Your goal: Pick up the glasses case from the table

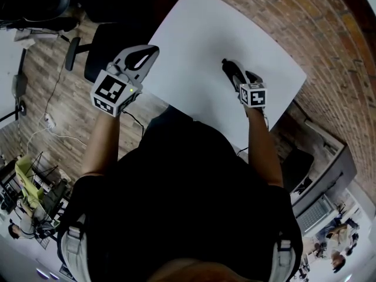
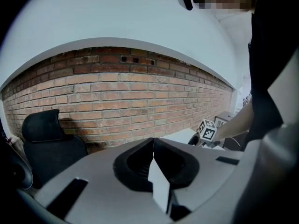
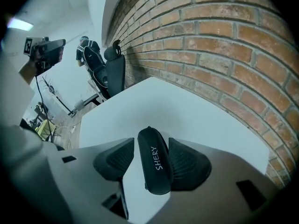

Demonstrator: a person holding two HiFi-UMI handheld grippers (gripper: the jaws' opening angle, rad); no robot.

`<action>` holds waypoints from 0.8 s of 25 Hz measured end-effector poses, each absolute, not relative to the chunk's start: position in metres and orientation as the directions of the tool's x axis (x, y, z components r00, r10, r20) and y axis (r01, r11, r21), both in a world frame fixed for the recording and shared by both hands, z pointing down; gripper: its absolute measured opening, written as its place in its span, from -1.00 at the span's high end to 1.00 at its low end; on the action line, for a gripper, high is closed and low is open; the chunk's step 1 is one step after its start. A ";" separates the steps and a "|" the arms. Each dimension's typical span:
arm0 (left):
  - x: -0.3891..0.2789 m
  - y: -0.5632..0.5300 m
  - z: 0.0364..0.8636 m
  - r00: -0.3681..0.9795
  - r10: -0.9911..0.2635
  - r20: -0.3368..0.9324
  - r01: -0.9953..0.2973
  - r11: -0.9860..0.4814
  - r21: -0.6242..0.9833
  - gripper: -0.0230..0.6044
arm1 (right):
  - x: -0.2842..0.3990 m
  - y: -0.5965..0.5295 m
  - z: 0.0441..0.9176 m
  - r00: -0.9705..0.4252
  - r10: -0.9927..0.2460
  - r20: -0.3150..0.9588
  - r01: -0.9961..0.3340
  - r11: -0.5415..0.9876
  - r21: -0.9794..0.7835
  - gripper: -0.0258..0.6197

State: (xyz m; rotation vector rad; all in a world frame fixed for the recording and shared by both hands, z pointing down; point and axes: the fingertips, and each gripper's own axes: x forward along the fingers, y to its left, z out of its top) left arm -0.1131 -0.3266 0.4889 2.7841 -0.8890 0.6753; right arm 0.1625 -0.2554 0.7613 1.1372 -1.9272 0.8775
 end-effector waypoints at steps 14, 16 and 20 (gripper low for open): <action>-0.107 -0.337 0.502 0.718 -0.500 0.484 -0.575 -0.818 0.008 0.89 | 0.164 -0.243 0.796 -0.349 -0.324 0.879 -0.896 0.392 -0.211 0.00; -0.107 -0.339 0.505 0.717 -0.498 0.487 -0.575 -0.818 0.009 0.89 | 0.164 -0.243 0.802 -0.347 -0.315 0.883 -0.894 0.396 -0.211 -0.03; -0.110 -0.343 0.510 0.717 -0.493 0.492 -0.576 -0.817 0.021 0.89 | 0.163 -0.246 0.809 -0.346 -0.298 0.889 -0.893 0.397 -0.214 -0.08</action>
